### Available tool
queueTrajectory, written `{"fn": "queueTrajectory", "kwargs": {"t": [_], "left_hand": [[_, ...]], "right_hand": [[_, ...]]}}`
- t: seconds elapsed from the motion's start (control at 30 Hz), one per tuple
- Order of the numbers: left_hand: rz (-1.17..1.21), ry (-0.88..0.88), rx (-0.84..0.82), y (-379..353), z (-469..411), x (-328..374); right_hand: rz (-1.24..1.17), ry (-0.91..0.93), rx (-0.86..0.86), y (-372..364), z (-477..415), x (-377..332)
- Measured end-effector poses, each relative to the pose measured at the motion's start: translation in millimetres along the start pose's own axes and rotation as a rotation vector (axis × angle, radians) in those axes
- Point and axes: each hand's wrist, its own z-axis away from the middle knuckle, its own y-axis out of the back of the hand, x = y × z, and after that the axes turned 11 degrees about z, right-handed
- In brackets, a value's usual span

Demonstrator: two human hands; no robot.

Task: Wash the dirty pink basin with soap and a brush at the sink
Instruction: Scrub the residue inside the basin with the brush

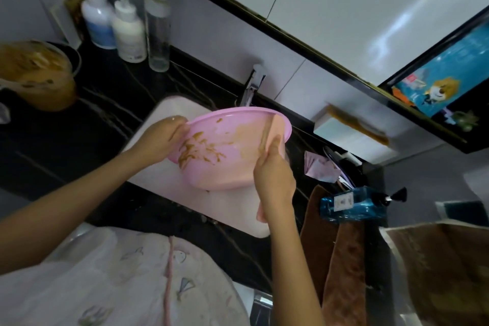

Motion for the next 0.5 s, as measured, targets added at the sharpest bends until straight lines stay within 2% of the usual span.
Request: {"fn": "queueTrajectory", "kwargs": {"t": [0.1,0.23,0.43,0.5], "left_hand": [[-0.018,0.088,0.005,-6,17,-10],[-0.108,0.000,0.071,-17,7,22],[-0.092,-0.165,0.086,-40,-2,52],[-0.085,-0.188,0.100,-40,-1,49]], "right_hand": [[-0.099,-0.068,0.023,-2,-7,15],[-0.263,-0.121,0.019,-4,-15,21],[-0.109,0.032,-0.050,-11,29,17],[-0.029,-0.011,-0.083,-14,13,39]]}}
